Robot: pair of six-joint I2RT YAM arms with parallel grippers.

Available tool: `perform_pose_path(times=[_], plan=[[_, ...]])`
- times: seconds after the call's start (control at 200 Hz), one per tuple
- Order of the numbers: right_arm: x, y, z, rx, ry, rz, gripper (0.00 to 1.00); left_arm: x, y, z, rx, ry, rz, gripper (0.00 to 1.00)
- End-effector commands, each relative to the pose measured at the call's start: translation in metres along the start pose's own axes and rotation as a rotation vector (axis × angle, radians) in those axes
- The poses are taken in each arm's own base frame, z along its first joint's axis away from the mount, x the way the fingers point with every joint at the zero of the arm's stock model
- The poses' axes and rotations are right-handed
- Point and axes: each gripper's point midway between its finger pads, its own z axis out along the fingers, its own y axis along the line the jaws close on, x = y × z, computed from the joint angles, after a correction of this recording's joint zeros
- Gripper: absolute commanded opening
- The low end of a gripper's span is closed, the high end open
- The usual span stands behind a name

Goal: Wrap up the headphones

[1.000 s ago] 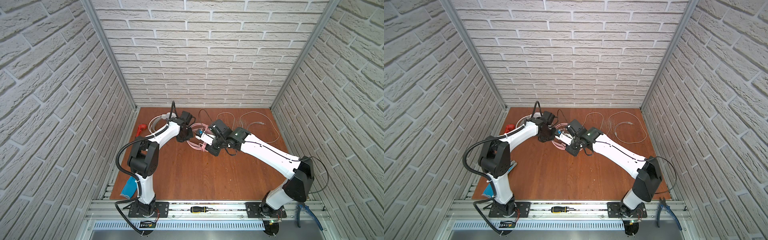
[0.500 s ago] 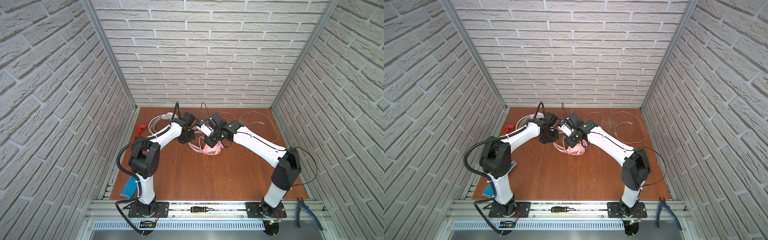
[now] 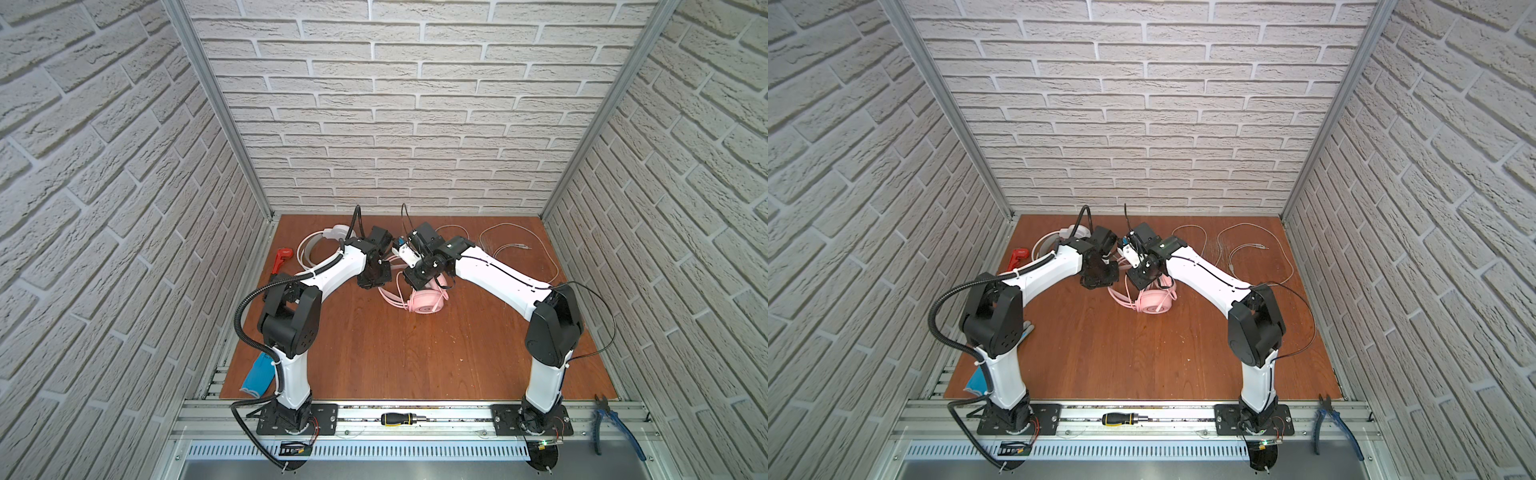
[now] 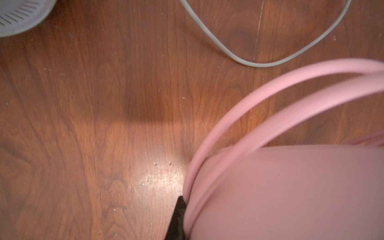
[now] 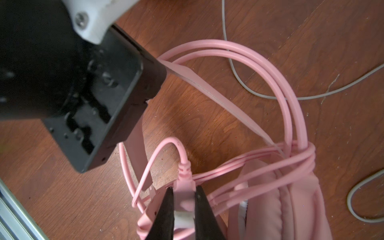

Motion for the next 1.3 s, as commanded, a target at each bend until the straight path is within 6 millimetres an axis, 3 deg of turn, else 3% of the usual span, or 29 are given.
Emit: perform_pose_path(times=[0.0, 0.16, 0.58, 1.295], plan=[[-0.018, -0.002, 0.0, -0.008, -0.057, 0.021, 0.06, -0.003, -0.018, -0.011, 0.063, -0.003, 0.017, 0.0], [-0.022, -0.004, 0.006, -0.006, -0.047, 0.022, 0.06, 0.0, -0.018, -0.009, 0.057, 0.009, 0.018, 0.0], [-0.001, -0.018, 0.016, 0.058, 0.037, 0.048, 0.1, -0.001, -0.016, -0.011, 0.03, 0.034, 0.016, 0.0], [-0.003, -0.018, -0.002, 0.056, 0.002, 0.068, 0.29, 0.01, -0.013, -0.009, -0.006, 0.135, -0.024, 0.0]])
